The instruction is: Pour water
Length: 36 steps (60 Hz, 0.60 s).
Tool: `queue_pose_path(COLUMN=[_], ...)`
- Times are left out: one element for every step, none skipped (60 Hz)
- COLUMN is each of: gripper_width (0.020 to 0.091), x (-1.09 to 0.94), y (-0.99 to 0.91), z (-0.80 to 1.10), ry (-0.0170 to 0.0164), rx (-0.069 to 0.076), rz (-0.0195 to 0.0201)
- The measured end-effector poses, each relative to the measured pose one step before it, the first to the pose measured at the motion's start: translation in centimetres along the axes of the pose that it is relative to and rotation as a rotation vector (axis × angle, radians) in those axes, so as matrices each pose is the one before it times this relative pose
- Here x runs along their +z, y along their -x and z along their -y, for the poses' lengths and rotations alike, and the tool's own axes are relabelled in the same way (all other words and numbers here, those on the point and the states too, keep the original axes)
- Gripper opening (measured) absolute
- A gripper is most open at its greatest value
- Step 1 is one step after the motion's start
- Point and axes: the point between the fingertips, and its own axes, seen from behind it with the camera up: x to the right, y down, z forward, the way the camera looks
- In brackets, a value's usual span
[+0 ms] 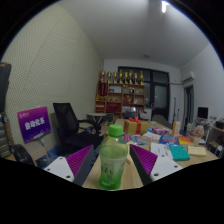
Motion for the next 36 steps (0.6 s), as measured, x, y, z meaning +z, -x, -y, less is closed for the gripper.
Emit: queue_pose_path(gripper_width=[0.0826,0.0824,0.0825,0.0825,0.0821,0.0822,0.0821,0.0815,0.0811,0.0800,0.0740,0.0680,0.0621,0.0612,0.0610,0.0602,0.0601,0.0601,0.0602,0.0602,0.0601,0.0602,0.0601,0.0576,0.0551,0.0543,0.0542,0.0536,0.0531,0.0529,0.0524,0.0507,0.0507,0.0504,0.0505,0.0503], x=[0.390,0.561,0.462,0.484,0.401,0.387,0.343,0.399,0.288,0.134,0.271,0.270,0.244,0.156,0.073,0.456,0.066,-0.020,-0.030,-0.010,0.040,0.024,0.017,0.090,0.371,0.048,-0.023,-0.014,-0.035,-0.019,-0.030,-0.071,-0.041,-0.025,0.303,-0.043], y=[-0.446,0.025,-0.106,-0.134,-0.149,-0.121,-0.073,-0.043,0.174,0.197,0.124,0.053,-0.044,-0.043,-0.018,-0.312,-0.106,-0.222,0.112,0.137,0.188,0.189,0.164,0.178,0.025,0.237,-0.010,-0.035,-0.029,-0.007,-0.024,-0.018,-0.014,-0.017,-0.100,-0.012], z=[0.135,-0.094,-0.015,0.035,0.014,-0.060,-0.138,-0.235,-0.058,-0.295,-0.417,-0.458,-0.484,-0.057,0.263,-0.229,0.089,0.012,0.021,-0.036,0.020,-0.103,-0.150,-0.350,-0.902,-0.272,0.054,0.064,-0.010,0.028,0.063,-0.009,0.059,0.061,0.098,0.105], ry=[-0.00160,-0.00231,-0.00171,-0.00247,-0.00177,-0.00041,0.00115,0.00339,0.00615,0.00808,0.01043,0.01191,0.01321,-0.00336,-0.01700,-0.00877,-0.00501,-0.00294,-0.00191,0.00158,0.00341,0.00570,0.00783,0.01430,0.02683,0.00193,-0.00469,-0.00667,-0.00249,-0.00485,-0.00459,-0.00124,-0.00380,-0.00441,-0.00528,-0.00393], rx=[-0.0070,-0.0046,-0.0029,-0.0003,0.0029,0.0053,0.0080,0.0089,0.0088,0.0085,0.0102,0.0122,0.0135,0.0113,0.0070,0.0048,0.0035,0.0019,0.0041,0.0043,0.0036,0.0028,0.0016,0.0005,0.0015,0.0001,-0.0020,-0.0019,-0.0030,-0.0038,-0.0057,-0.0080,-0.0059,-0.0037,-0.0028,-0.0026], rz=[-0.00906,-0.00923,-0.00940,-0.01054,-0.01120,-0.01132,-0.00859,-0.00315,0.00180,0.00375,0.00251,-0.00046,-0.00455,-0.00397,-0.00249,-0.00389,-0.00403,0.00086,0.00420,0.00642,0.00641,0.00798,0.00923,0.00951,0.00868,0.00431,0.00487,0.00136,0.00007,0.00002,-0.00039,0.00037,-0.00005,0.00014,-0.00049,-0.00098])
